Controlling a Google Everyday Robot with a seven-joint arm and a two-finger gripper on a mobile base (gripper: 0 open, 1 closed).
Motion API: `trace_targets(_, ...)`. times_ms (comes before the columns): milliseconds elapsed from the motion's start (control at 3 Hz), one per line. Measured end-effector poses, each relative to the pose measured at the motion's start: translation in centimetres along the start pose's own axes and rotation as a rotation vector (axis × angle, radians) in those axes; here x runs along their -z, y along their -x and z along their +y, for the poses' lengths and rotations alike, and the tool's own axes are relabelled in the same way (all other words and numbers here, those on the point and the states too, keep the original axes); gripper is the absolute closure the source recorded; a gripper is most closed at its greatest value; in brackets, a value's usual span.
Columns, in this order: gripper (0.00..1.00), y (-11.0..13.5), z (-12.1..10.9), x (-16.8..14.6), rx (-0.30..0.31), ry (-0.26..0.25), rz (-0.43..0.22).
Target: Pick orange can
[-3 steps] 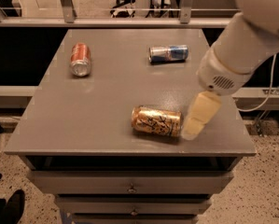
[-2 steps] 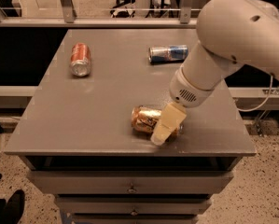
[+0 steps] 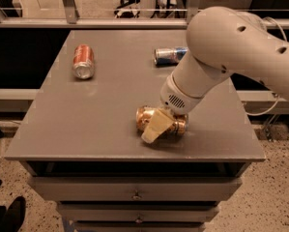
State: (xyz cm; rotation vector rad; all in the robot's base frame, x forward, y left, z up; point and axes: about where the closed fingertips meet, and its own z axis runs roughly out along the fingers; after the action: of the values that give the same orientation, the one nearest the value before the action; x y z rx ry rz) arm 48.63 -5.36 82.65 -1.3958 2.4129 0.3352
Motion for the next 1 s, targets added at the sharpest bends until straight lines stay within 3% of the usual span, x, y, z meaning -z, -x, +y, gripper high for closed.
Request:
trace_targets(333, 0.49, 0.4, -0.3, 0.7, -0.009, -0.023, -0.016)
trace_targets(667, 0.79, 1.4, -1.7, 3.6, -0.007, -0.075, -0.073)
trace_targets(1000, 1.0, 2.2, -3.4, 6.7, 0.006, -0.115, -0.151)
